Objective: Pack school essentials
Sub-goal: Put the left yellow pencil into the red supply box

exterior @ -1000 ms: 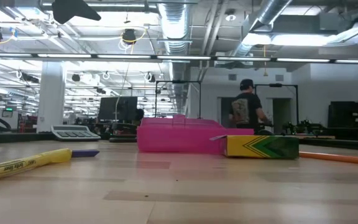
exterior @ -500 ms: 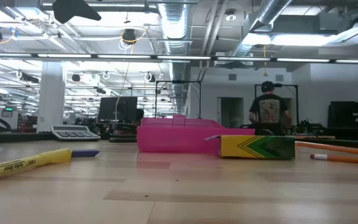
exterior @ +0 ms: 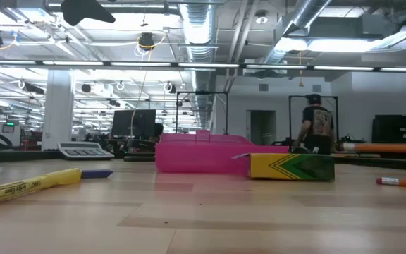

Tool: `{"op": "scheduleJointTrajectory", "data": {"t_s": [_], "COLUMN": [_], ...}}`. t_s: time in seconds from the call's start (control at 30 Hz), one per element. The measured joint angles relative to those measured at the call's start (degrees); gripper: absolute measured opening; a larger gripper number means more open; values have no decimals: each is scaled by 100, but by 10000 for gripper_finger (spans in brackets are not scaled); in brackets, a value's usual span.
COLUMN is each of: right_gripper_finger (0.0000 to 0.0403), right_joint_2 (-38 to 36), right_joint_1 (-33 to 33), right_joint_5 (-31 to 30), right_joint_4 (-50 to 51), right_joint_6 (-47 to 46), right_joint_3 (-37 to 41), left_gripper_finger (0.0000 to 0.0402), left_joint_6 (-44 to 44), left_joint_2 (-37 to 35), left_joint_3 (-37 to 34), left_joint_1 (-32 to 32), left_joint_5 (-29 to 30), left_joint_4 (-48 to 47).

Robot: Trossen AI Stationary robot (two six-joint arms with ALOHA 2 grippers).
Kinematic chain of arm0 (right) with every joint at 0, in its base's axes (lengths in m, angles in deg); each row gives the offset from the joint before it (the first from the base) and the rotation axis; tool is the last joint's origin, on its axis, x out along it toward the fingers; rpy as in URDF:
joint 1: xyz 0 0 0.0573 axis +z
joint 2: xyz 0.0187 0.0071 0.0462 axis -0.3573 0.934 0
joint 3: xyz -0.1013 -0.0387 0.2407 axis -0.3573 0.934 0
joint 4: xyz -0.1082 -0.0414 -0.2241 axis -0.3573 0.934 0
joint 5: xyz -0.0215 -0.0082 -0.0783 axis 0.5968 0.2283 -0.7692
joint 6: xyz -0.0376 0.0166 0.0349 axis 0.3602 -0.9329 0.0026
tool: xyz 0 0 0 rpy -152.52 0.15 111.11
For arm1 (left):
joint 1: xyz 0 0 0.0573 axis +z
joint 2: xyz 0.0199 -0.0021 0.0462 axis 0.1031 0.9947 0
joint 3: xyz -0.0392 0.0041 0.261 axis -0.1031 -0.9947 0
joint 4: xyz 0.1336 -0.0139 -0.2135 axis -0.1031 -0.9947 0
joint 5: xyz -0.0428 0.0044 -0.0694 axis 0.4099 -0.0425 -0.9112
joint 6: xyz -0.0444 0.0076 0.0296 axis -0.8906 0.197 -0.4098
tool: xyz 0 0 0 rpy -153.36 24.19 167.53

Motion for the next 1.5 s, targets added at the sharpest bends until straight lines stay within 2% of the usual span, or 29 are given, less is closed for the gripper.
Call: {"op": "scheduleJointTrajectory", "data": {"t_s": [0.1, 0.23, 0.33, 0.5, 0.67, 0.77, 0.87, 0.93, 1.07, 1.27, 1.37, 1.5], "right_gripper_finger": [8, 7, 8, 7, 8, 7, 7, 8, 8, 11, 11, 13], "right_joint_2": [-84, -485, -970, -1952, -2894, -3365, -3660, -3711, -3471, -2645, -2236, -1825], "right_joint_1": [-22, -145, -408, -1268, -2467, -3235, -3981, -4452, -5304, -6158, -6452, -6728], "right_joint_5": [-105, -598, -1019, -1295, -1275, -721, 331, 1113, 2479, 3835, 4219, 4393], "right_joint_4": [350, 862, 1073, 941, -305, -1631, -2919, -3580, -4162, -4809, -4896, -5140], "right_joint_6": [1, 73, 716, 3194, 6407, 8368, 10010, 10720, 11668, 12999, 13358, 13635], "right_joint_3": [-192, -339, -341, -341, -109, 233, 685, 971, 1301, 1307, 1313, 1277], "left_gripper_finger": [242, 242, 242, 242, 242, 242, 242, 242, 242, 242, 242, 242], "left_joint_6": [2, 77, 118, 120, 114, 55, -9, -48, -136, -369, -502, -542], "left_joint_2": [0, -1, 0, -1, -2, 0, 0, 0, -2, 0, -2, 0], "left_joint_3": [0, 2, 0, 2, 1, 2, 2, 2, 0, 2, 2, 2], "left_joint_1": [0, 0, 0, -1, 0, 0, 0, -1, 0, -2, -2, 0], "left_joint_5": [0, 0, 0, -2, -2, -4, -9, -13, 2, 165, 274, 396], "left_joint_4": [0, 1, 0, 2, 2, 2, 2, 2, 2, -3, -18, -45]}}
